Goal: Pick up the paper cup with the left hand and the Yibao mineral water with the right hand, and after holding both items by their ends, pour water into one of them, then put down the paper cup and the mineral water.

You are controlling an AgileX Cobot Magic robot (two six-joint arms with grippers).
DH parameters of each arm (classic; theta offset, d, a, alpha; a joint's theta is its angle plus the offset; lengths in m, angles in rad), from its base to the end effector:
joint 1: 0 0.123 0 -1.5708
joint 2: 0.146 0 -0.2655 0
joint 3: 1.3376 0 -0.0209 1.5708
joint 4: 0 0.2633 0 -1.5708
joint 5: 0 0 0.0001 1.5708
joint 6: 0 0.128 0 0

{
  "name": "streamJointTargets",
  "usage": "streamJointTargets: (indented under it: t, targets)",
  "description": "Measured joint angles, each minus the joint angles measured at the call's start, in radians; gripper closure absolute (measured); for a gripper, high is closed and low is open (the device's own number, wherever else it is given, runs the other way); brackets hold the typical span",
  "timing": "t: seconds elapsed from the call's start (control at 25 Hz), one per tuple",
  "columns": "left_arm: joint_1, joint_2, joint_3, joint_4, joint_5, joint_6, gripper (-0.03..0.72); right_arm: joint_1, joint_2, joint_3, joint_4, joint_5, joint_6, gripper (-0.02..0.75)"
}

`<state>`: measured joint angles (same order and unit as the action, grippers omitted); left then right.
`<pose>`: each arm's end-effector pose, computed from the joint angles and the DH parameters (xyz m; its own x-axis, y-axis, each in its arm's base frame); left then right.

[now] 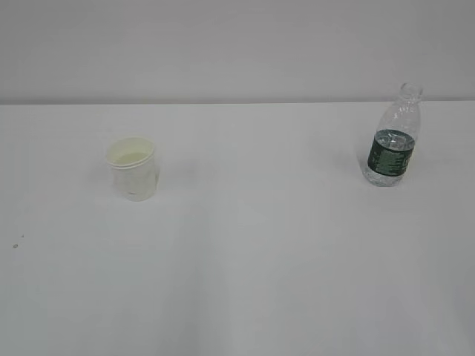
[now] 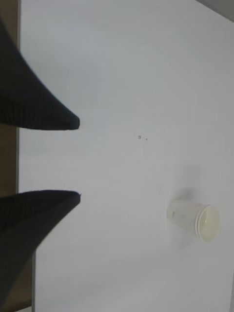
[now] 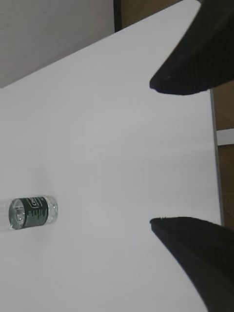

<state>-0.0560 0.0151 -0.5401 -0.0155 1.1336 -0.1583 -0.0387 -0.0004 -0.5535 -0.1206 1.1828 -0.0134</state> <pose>0.0522 -0.0047 0.2702 -0.5017 -0.1362 -0.8542 -0.0144 0.9887 -0.1492 0.0444 -0.0160 0.2704 -0.5200 -0.0387 -0.8533 0.1034 0.9888 -0.1079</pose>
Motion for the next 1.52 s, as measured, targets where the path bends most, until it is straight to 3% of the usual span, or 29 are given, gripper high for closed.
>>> streamJointTargets:
  t: [1.52]
  targets:
    - [0.0, 0.0, 0.018, 0.003, -0.017, 0.0, 0.447, 0.0, 0.0, 0.046, -0.02, -0.04, 0.0, 0.149]
